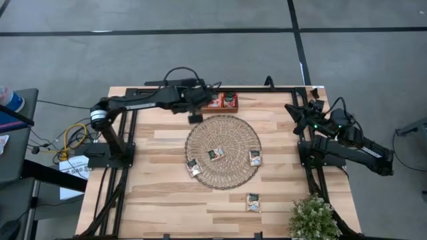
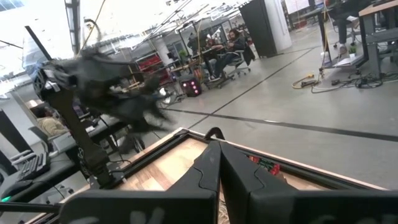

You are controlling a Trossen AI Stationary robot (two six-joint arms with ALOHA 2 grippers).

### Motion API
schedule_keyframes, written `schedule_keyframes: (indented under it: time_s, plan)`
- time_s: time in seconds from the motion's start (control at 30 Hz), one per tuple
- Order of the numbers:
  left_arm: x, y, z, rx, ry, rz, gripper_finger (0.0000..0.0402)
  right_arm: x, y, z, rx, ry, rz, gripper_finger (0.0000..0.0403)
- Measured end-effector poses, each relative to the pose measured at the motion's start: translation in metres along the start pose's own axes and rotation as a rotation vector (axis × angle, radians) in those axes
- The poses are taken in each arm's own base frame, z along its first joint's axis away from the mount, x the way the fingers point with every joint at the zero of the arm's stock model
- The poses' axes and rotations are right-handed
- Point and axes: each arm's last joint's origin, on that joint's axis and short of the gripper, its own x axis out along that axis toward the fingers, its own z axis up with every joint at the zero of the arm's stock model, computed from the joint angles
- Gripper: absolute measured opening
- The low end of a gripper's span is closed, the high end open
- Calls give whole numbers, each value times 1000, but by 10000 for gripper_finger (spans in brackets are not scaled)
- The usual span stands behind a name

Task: Pick & Place Tea
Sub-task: Put the brown tea bag into the left section of the wooden organizer

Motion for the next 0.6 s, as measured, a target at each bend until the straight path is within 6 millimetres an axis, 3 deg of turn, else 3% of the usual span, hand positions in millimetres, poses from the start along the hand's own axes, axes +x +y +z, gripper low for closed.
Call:
schedule_keyframes:
  time_s: [0.13,0.23,0.6]
  plan:
    - [-33,-10,-8,-203,25,-378,65,0,0,0,0,0,0,0]
    - [-49,-22,-10,-271,46,-560,65,0,0,0,0,0,0,0]
    - [-79,-77,-4,-248,85,-668,65,0,0,0,0,0,0,0]
